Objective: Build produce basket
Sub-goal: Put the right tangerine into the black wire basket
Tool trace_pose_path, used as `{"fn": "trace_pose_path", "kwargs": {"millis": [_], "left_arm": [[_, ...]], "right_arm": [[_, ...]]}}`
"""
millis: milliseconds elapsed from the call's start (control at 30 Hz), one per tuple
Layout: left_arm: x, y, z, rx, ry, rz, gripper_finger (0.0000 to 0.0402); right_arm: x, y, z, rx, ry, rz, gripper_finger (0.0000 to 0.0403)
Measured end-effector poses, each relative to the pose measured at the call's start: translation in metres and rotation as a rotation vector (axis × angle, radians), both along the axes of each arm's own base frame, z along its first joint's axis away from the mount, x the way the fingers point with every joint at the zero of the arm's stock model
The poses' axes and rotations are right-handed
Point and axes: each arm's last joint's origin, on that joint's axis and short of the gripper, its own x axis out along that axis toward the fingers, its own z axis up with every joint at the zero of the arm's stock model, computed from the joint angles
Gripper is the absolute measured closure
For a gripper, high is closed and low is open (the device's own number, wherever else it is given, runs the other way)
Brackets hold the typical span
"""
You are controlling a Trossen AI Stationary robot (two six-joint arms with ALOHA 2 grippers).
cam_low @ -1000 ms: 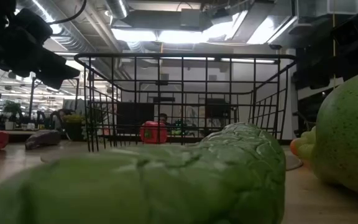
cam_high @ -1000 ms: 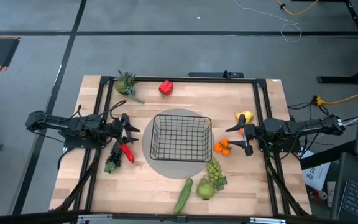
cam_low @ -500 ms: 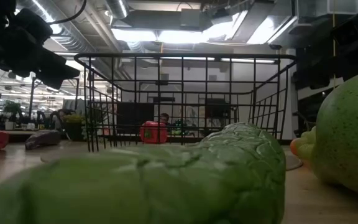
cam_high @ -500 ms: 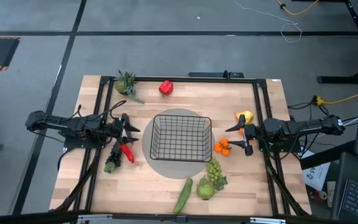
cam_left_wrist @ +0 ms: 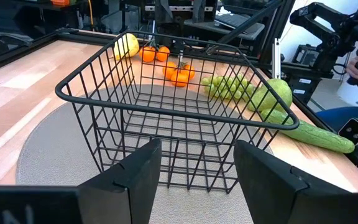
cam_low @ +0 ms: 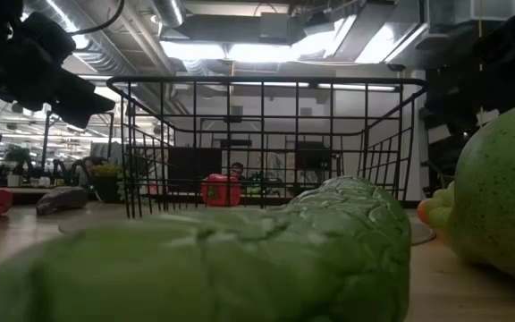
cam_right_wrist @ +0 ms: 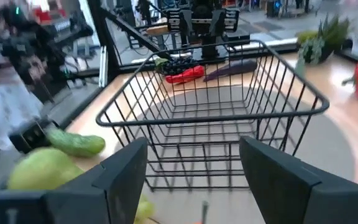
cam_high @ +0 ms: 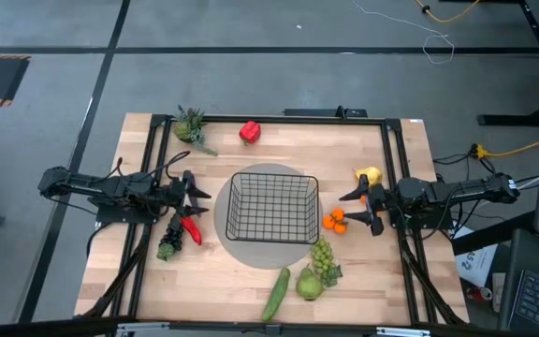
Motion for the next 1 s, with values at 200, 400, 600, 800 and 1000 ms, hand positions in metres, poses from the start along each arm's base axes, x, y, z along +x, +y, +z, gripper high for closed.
{"fn": "trace_pose_path", "kwargs": {"millis": [200, 400, 600, 800, 1000], "left_arm": [[0.000, 0.001, 0.000, 0.100, -0.004, 0.018, 0.0204], [0.000, 0.001, 0.003, 0.150, -0.029, 0.027, 0.0204], [0.000, 0.001, 0.013, 0.202, -0.137, 0.041, 0.0204], [0.000, 0.001, 0.015, 0.341, -0.158, 0.043, 0.0204], [0.000, 0.001, 0.017, 0.469, -0.171, 0.045, 0.0204]], "right_arm": [[0.000, 0.000, 0.000, 0.154, 0.019, -0.024, 0.0147], [0.001, -0.001, 0.004, 0.386, -0.004, -0.093, 0.0147], [-0.001, -0.003, 0.036, 0.411, -0.190, -0.103, 0.0147], [-0.024, -0.016, 0.094, 0.221, 0.047, -0.448, 0.0147], [-0.057, -0.029, 0.136, 0.231, 0.388, -0.901, 0.0147]]}}
